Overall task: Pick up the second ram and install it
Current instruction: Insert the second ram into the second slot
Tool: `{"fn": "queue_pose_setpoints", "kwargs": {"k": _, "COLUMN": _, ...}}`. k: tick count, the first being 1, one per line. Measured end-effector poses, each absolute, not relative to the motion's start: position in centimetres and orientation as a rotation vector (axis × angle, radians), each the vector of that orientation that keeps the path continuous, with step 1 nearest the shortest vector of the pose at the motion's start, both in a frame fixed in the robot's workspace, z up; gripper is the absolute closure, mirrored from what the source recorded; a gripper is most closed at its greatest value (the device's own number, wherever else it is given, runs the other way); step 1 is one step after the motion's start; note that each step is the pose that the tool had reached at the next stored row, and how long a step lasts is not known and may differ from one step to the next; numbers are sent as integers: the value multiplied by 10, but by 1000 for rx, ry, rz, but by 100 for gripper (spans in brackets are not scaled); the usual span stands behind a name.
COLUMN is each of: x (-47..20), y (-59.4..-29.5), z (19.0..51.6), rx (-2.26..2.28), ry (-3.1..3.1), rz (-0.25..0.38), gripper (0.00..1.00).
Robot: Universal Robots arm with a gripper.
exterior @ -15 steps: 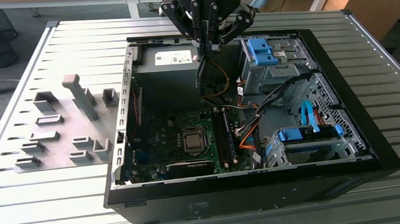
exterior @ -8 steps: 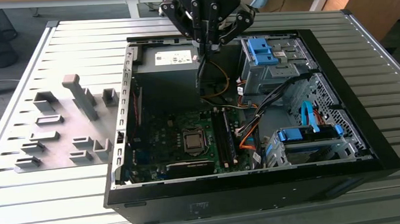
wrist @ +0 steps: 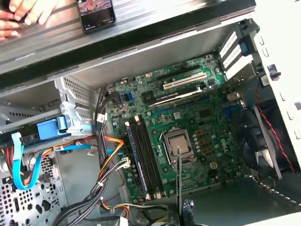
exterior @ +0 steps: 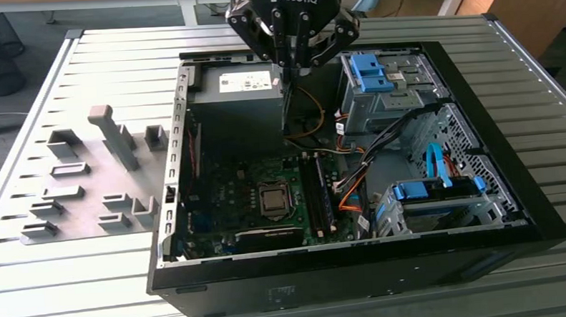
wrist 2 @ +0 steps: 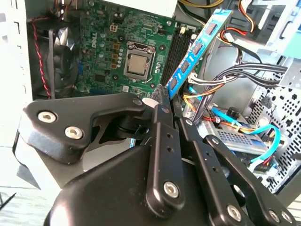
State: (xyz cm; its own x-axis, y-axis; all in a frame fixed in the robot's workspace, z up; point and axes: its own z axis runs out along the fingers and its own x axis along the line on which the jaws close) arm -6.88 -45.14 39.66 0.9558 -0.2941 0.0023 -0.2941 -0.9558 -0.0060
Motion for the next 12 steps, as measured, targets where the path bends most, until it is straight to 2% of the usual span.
{"fn": "queue_pose_setpoints", "kwargs": {"k": 12, "x": -68, "y": -452, "z": 381, "rx": -3125, "ry": 279, "rz": -8, "gripper": 86}}
